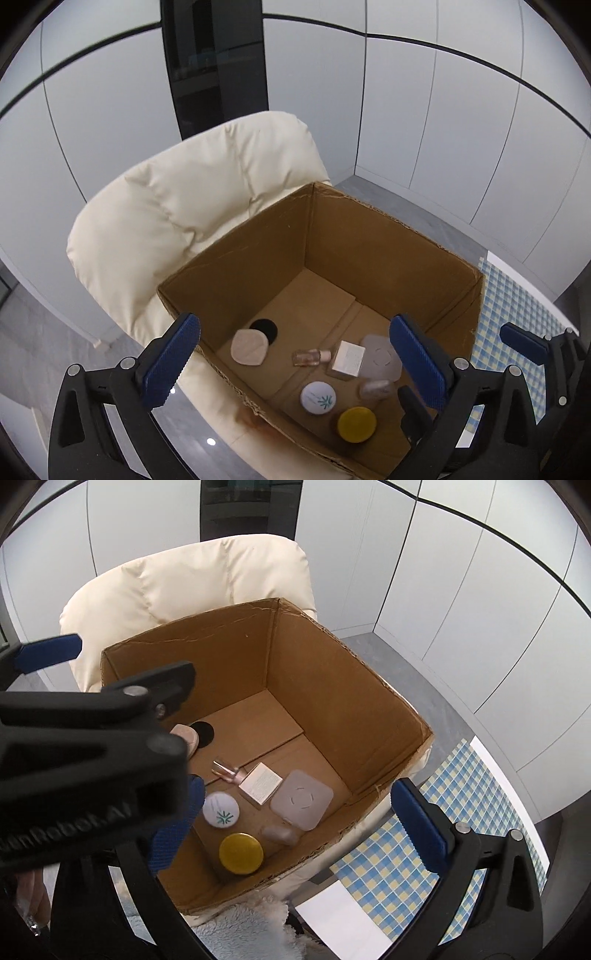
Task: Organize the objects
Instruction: 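Withdraw both open tools up and back from the cardboard box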
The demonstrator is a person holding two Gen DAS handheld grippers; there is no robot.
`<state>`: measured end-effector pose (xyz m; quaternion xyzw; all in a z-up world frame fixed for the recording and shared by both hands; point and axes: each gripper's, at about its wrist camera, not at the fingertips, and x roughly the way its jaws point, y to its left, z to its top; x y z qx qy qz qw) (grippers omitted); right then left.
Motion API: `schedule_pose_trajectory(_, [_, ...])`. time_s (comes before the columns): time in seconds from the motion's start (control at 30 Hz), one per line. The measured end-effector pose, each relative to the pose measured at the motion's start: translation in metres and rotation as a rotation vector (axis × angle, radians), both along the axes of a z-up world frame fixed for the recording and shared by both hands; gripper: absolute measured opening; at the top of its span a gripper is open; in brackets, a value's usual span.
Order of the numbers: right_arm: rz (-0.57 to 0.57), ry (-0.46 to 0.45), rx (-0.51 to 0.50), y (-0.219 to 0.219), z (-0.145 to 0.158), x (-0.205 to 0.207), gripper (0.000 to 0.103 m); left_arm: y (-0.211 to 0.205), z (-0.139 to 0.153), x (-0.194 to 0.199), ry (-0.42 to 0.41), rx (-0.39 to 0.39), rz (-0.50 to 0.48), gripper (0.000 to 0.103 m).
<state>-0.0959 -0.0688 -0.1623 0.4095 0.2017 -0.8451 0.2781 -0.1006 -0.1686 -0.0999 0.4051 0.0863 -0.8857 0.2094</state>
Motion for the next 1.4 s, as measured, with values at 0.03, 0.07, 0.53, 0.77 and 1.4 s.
schedule_pose_trajectory(0.03, [-0.004, -0.001, -0.002, 0.001, 0.0, 0.0, 0.102, -0.002, 0.0, 0.001, -0.001, 0.014, 0.005, 0.103])
schedule_pose_trajectory(0.07, [-0.011, -0.001, -0.006, 0.002, 0.001, -0.001, 0.102, -0.003, -0.001, 0.001, -0.002, 0.02, 0.007, 0.103])
schedule_pose_trajectory(0.53, [-0.036, -0.029, -0.026, 0.009, 0.003, -0.003, 0.102, -0.009, -0.008, 0.006, -0.024, 0.039, 0.041, 0.103])
schedule_pose_trajectory(0.77, [-0.047, -0.041, -0.037, 0.015, 0.008, -0.002, 0.102, -0.009, -0.007, 0.014, -0.029, 0.046, 0.043, 0.103])
schedule_pose_trajectory(1.4, [-0.104, -0.067, -0.04, 0.038, 0.03, 0.041, 0.102, 0.001, 0.009, 0.072, -0.025, 0.037, 0.03, 0.102])
